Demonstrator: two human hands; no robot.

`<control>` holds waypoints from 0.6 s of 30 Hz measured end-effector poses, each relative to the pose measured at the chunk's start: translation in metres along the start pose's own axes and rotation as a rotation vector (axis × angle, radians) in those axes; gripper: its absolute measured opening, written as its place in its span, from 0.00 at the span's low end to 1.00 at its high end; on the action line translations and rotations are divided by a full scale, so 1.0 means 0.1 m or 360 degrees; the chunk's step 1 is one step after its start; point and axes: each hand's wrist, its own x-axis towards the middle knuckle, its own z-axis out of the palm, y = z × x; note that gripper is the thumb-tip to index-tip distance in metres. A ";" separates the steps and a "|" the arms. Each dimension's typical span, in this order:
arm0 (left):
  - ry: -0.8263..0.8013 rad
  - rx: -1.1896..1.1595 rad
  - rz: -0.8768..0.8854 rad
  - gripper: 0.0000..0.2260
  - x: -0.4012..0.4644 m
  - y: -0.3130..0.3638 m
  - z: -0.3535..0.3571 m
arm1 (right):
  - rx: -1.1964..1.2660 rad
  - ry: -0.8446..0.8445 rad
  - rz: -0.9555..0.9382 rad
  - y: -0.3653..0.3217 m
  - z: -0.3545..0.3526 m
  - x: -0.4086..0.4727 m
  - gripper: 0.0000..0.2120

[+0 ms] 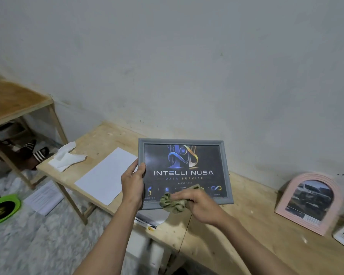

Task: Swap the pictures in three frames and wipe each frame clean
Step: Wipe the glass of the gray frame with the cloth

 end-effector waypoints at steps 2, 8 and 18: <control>-0.0036 0.0050 -0.0015 0.15 -0.04 -0.03 0.04 | 0.0167 0.0196 0.0116 -0.16 -0.23 0.13 0.21; -0.0283 -0.0044 -0.0048 0.13 -0.13 0.08 0.34 | -0.0608 0.0810 -0.0285 -0.42 -0.63 0.91 0.26; -0.0037 0.0045 0.0046 0.06 0.13 0.21 0.30 | -0.0525 0.0256 -0.0539 -0.23 0.19 0.41 0.20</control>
